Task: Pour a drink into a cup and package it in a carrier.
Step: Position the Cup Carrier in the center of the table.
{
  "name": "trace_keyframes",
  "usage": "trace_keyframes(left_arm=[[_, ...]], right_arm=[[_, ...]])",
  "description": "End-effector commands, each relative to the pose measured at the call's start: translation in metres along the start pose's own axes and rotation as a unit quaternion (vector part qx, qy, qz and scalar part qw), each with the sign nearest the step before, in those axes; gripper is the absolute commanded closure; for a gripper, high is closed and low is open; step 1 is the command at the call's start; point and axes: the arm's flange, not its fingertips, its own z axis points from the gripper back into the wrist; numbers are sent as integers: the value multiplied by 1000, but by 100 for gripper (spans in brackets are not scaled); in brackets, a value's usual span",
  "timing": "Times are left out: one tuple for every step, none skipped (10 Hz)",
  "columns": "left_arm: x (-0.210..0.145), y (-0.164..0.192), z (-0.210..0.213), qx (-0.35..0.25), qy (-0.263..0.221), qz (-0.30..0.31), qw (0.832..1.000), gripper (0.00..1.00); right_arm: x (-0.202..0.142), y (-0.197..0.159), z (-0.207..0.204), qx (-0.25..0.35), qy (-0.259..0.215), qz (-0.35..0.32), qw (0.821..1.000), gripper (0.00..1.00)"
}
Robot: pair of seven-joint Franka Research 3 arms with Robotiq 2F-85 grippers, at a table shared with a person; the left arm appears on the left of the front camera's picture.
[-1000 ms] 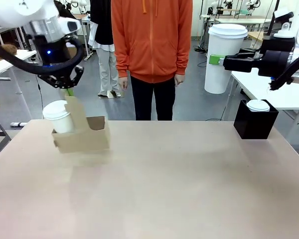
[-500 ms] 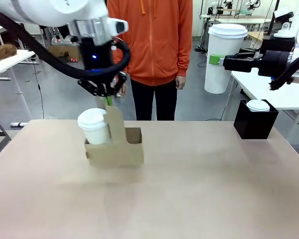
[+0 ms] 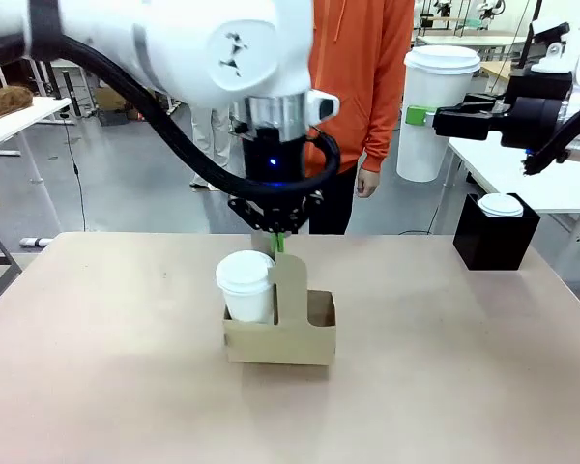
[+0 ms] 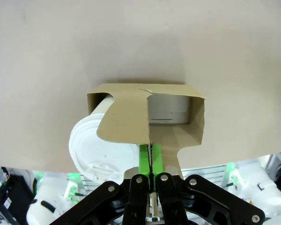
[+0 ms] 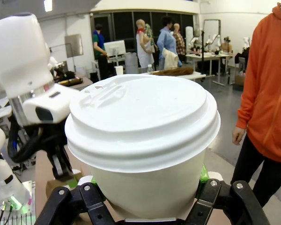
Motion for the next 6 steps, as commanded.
trace_keyframes(left_arm=[[7, -20, -10, 9, -1, 6, 1000, 98], [4, -29, -18, 13, 2, 2, 1000, 98], [1, -34, -23, 13, -3, 4, 1000, 98], [-1, -38, -29, 16, -8, 8, 1000, 98], [-2, -38, -33, 12, -11, 20, 1000, 98], [-4, -37, -38, 11, -9, 23, 1000, 98]], right_arm=[[4, 1, -2, 1, -7, 1, 1000, 20], [4, 1, -2, 1, -7, 1, 1000, 20], [4, 1, -2, 1, -7, 1, 1000, 20], [4, 1, -2, 1, -7, 1, 1000, 20], [4, 1, -2, 1, -7, 1, 1000, 20], [4, 1, -2, 1, -7, 1, 1000, 20]])
